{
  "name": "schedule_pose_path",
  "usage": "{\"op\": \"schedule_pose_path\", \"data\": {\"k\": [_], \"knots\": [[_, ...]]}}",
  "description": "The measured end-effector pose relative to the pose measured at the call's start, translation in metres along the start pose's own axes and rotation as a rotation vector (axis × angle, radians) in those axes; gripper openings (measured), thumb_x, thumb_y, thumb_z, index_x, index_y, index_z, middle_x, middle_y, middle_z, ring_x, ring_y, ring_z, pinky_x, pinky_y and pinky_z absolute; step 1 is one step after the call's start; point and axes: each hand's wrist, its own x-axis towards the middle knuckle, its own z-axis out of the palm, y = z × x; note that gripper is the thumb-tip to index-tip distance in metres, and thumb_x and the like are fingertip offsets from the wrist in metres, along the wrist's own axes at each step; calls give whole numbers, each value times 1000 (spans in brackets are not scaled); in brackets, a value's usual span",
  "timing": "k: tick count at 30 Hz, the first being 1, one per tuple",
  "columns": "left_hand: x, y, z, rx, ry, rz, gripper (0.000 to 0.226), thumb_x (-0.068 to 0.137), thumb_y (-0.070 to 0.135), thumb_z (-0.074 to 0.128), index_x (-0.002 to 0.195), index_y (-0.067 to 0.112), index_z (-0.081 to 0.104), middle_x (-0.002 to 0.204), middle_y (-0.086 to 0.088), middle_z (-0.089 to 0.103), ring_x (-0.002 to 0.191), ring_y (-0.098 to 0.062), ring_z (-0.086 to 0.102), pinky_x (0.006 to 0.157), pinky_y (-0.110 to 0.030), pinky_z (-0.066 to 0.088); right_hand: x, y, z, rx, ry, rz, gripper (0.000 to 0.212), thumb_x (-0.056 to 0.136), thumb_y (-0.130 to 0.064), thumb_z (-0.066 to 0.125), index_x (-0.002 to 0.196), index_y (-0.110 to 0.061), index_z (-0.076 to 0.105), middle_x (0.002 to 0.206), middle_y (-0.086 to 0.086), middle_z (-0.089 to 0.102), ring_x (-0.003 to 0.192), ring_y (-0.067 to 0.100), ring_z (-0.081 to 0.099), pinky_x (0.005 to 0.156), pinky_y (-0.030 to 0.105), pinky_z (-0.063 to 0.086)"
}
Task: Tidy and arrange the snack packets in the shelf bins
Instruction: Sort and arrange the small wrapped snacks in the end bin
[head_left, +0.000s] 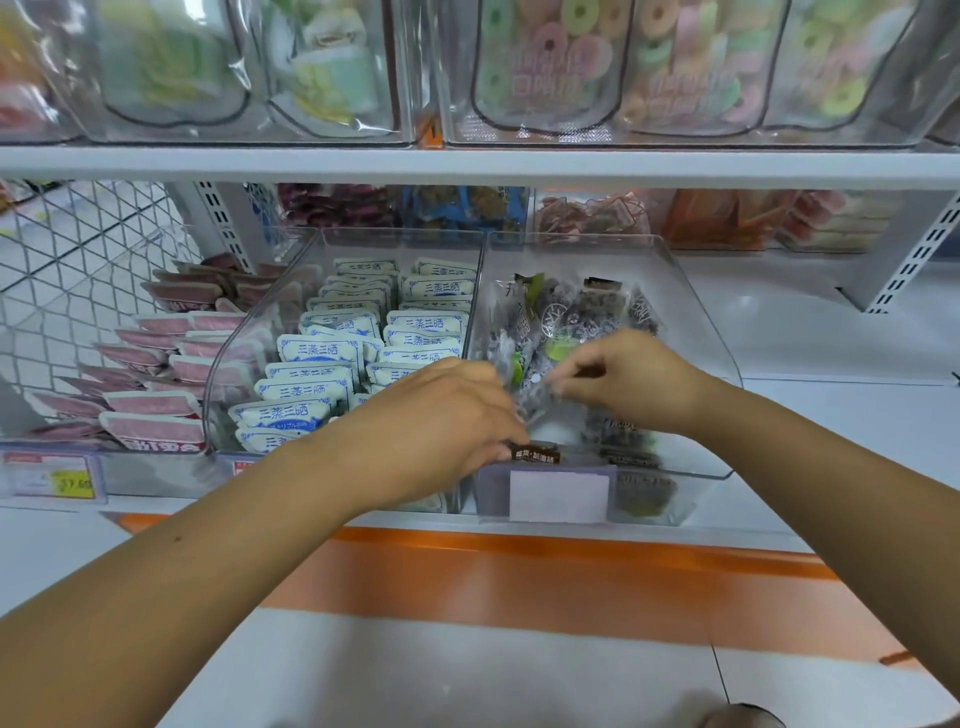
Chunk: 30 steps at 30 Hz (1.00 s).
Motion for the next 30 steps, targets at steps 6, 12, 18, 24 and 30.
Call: {"op": "schedule_pose_path", "data": {"k": [6, 12, 18, 24, 30], "knots": [[-2, 6, -6, -168, 28, -125, 23, 86, 38, 68, 105, 25, 69, 99, 14, 66, 98, -9, 51, 89, -23, 41, -19, -3, -13, 100, 177, -37, 16, 89, -20, 67, 78, -30, 71, 72, -25, 67, 71, -6, 62, 64, 4, 42], [1, 15, -22, -375, 224, -488, 55, 76, 47, 72, 123, 41, 44, 121, 23, 32, 109, 9, 44, 95, -13, 37, -39, -12, -23, 246, 392, -79, 12, 89, -24, 65, 80, -29, 71, 72, -17, 68, 65, 3, 59, 61, 14, 46], [17, 27, -28, -637, 285, -564, 80, 79, 40, 74, 138, 61, 24, 150, 23, 20, 127, 4, 41, 105, -29, 43, -41, -23, -26, 575, 404, -19, 14, 92, -14, 62, 79, -10, 67, 58, -6, 63, 54, 8, 56, 55, 18, 50], [26, 32, -30, -973, 266, -632, 76, 80, 19, 76, 135, 55, 39, 139, 6, 47, 87, -16, 71, 85, -26, 56, -45, -23, -29, 692, 341, 53, 6, 90, -14, 63, 95, -12, 65, 76, 9, 60, 56, 8, 56, 52, 17, 50], [31, 30, -24, -1194, 307, -792, 61, 80, 11, 75, 131, 39, 55, 135, 3, 48, 81, -15, 71, 83, -36, 58, -65, -15, -30, -121, 39, -254, 89, 68, -64, 67, 142, -59, 17, 153, -34, -1, 142, -10, 3, 111, 21, 19]]}}
